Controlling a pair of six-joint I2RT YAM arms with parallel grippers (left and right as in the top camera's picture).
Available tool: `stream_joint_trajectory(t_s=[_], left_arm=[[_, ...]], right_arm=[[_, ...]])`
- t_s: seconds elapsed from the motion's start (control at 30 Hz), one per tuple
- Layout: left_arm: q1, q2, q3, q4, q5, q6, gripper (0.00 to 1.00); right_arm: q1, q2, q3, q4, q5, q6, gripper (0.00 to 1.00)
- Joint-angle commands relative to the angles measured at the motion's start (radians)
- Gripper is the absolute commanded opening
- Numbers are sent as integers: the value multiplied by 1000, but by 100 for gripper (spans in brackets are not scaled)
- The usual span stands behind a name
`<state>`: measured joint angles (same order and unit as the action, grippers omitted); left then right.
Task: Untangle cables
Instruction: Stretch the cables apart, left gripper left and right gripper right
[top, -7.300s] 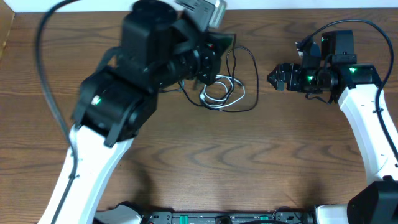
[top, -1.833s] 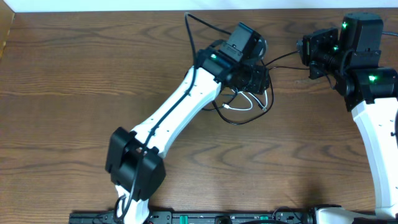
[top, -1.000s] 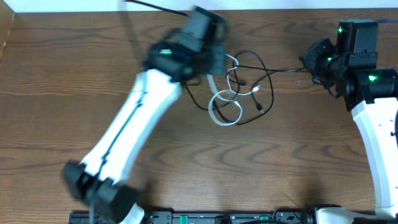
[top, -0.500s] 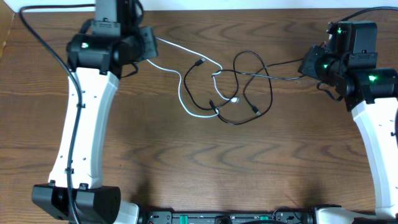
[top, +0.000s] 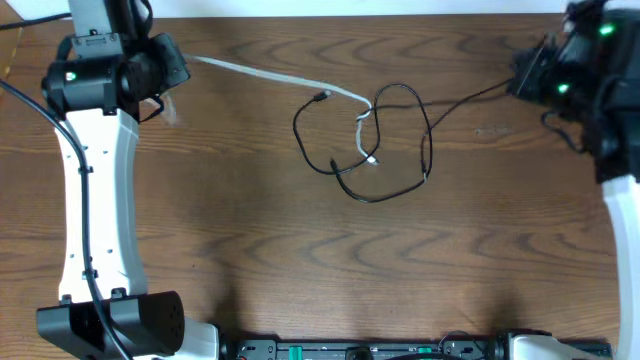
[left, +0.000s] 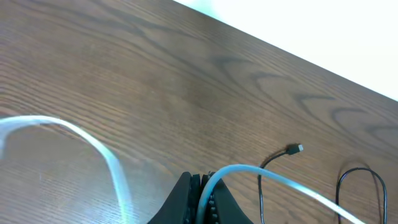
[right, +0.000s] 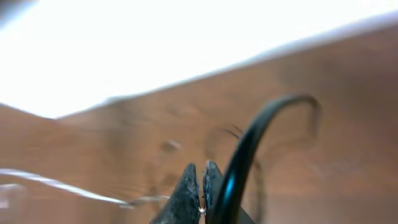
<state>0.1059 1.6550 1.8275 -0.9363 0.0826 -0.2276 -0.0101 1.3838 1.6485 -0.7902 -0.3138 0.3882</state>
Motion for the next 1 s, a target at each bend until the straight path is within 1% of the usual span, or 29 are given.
stream_joint_trajectory(t_s=[0.0,0.17,0.27,0.37,0.53,0.63,0.67,0.77,0.8,0.87,0.97], left_arm=[[0,14,8,3,-17,18,7],[0,49,8,2,-77,18,8],[0,79,8,3,-78,17,7],[0,109,8,11,-66,18,7],[2,163,8,53,-6,18,8],[2,186,8,86,8,19,7],[2,192,8,91,10,27,7],[2,207,8,104,18,64,7],[2,210,8,105,19,78,7],[2,214,8,105,19,109,7],[0,214,8,106,51,171,7]], right_arm=[[-2,-56,107,37,-228,74,1],[-2,-70,168,114,-396,138,1],[-3,-71,184,149,-494,180,1],[-10,-74,198,150,-578,215,1],[-33,-98,203,139,-597,200,1],[-67,-117,203,72,-520,129,1],[-77,-124,203,33,-448,101,1],[-84,-144,203,-113,-129,51,1],[-82,-146,203,-147,-70,35,1],[-80,-147,203,-203,-18,11,1],[-79,-140,203,-229,-77,-33,1]])
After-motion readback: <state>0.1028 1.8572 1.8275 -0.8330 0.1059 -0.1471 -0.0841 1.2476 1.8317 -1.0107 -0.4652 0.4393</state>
